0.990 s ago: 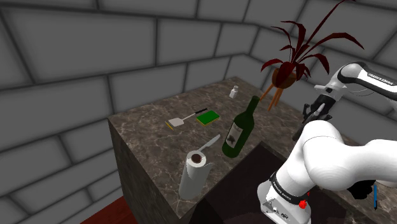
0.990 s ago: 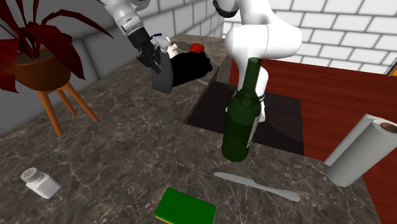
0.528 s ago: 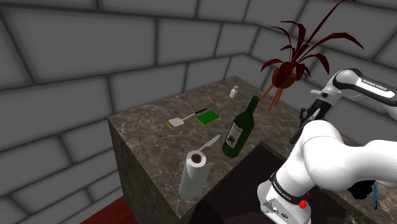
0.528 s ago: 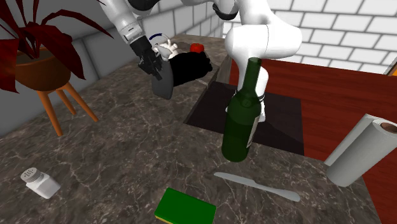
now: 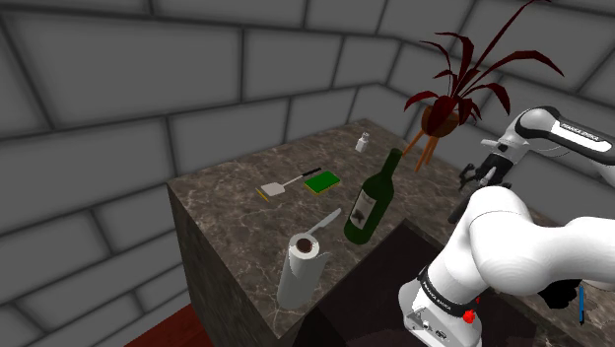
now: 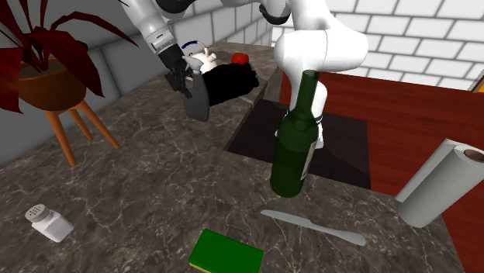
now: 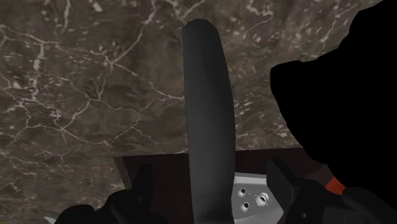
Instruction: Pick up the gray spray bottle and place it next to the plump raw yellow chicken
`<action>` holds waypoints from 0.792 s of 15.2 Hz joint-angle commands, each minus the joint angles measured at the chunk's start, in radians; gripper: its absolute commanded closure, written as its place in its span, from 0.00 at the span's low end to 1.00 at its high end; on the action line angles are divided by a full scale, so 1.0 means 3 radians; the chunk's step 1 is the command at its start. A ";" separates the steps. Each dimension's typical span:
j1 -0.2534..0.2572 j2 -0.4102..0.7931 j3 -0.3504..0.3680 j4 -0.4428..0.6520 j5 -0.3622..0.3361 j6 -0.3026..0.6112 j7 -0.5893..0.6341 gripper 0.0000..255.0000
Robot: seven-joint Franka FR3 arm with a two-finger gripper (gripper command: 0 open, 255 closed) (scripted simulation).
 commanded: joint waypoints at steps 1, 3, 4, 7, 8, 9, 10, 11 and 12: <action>0.0000 0.0000 0.0000 0.0000 0.0000 0.0000 0.0000 0.00; 0.0000 0.0000 0.0000 0.0000 0.0000 0.0000 0.0000 0.00; 0.0048 0.0033 0.0040 0.0111 0.0050 -0.0069 -0.0022 0.00; 0.0197 0.0131 0.0130 0.0442 0.0177 -0.0267 -0.0086 0.00; 0.0197 0.0131 0.0130 0.0442 0.0177 -0.0267 -0.0086 0.00; 0.0197 0.0131 0.0130 0.0442 0.0177 -0.0267 -0.0086 0.00; 0.0197 0.0131 0.0130 0.0442 0.0177 -0.0267 -0.0086 0.00; 0.0197 0.0132 0.0130 0.0442 0.0177 -0.0267 -0.0086 0.00; 0.0197 0.0132 0.0130 0.0442 0.0177 -0.0267 -0.0086 0.00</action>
